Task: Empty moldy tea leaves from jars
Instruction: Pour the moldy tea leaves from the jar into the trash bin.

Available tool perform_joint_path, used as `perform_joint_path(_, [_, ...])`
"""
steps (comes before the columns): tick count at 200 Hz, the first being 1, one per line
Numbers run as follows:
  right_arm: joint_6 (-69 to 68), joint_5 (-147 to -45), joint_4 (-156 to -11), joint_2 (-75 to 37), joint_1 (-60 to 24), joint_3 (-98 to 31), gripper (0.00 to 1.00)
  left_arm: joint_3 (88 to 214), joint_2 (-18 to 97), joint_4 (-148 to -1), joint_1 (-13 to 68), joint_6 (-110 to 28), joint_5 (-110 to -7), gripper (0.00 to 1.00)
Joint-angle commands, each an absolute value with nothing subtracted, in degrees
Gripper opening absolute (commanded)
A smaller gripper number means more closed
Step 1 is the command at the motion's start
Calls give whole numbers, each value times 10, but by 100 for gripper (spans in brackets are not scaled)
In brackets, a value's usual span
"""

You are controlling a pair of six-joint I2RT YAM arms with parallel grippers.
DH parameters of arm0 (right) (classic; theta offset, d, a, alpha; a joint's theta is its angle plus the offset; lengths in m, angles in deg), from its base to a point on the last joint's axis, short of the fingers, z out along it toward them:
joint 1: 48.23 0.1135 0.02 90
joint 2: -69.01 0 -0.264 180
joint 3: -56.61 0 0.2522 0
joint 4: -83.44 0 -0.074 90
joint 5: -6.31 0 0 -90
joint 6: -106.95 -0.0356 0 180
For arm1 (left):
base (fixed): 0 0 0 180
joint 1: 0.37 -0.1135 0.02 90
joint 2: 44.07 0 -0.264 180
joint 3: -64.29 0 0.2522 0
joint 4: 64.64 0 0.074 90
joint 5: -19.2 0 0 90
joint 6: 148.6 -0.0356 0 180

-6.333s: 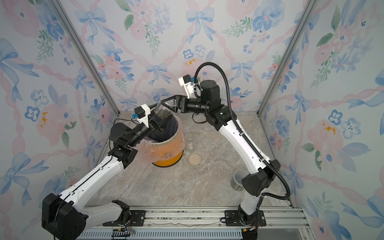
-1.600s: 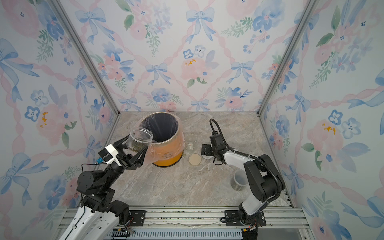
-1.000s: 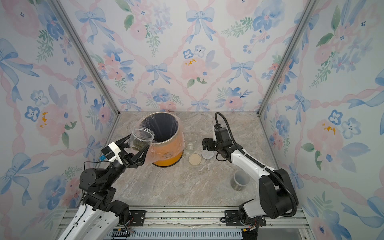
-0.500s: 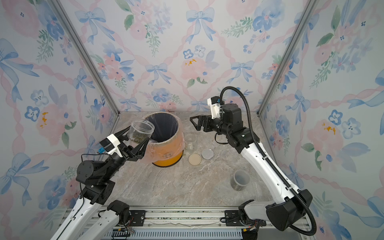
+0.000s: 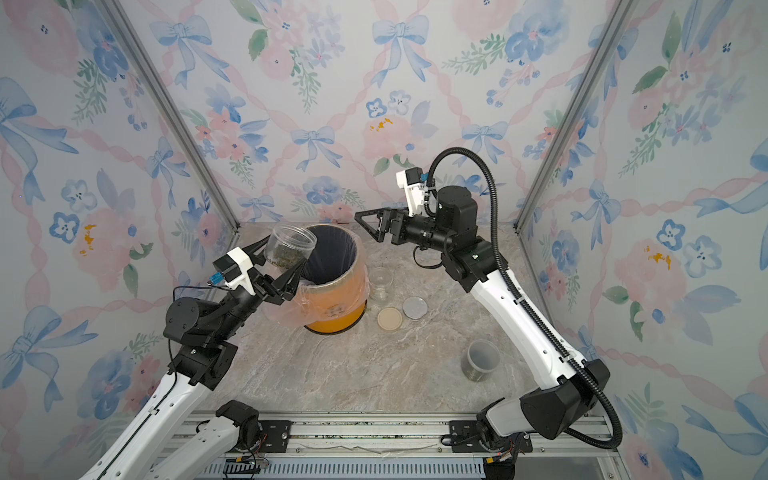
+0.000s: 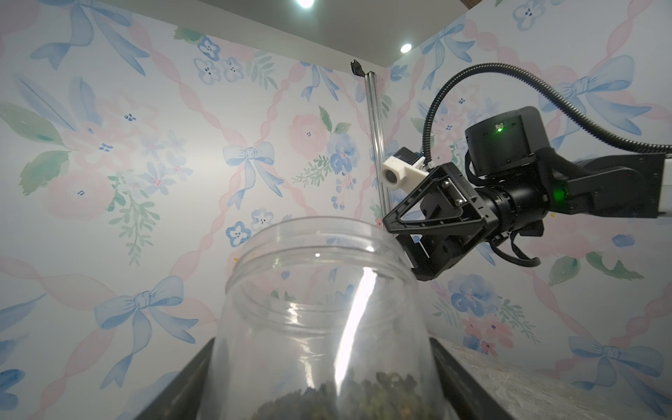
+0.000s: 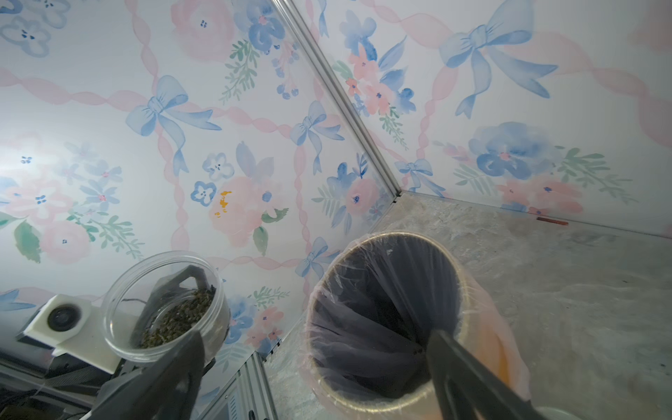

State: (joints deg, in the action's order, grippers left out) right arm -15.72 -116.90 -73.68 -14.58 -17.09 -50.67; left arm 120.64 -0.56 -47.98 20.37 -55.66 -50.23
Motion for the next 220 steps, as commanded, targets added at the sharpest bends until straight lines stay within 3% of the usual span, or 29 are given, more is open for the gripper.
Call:
perform_joint_path(1, [-161,-1207,-785,-149,-142,-525,97,1222,6,-441,207,-559,-485,44])
perform_joint_path(91, [-149,-1206,-823,-196,-53,-545,96,1232,22,-414,197,-543,-478,44])
perform_joint_path(220, [-166,-1206,-836,-308,-33,-657,97,1273,79,-408,197,-545,-456,45])
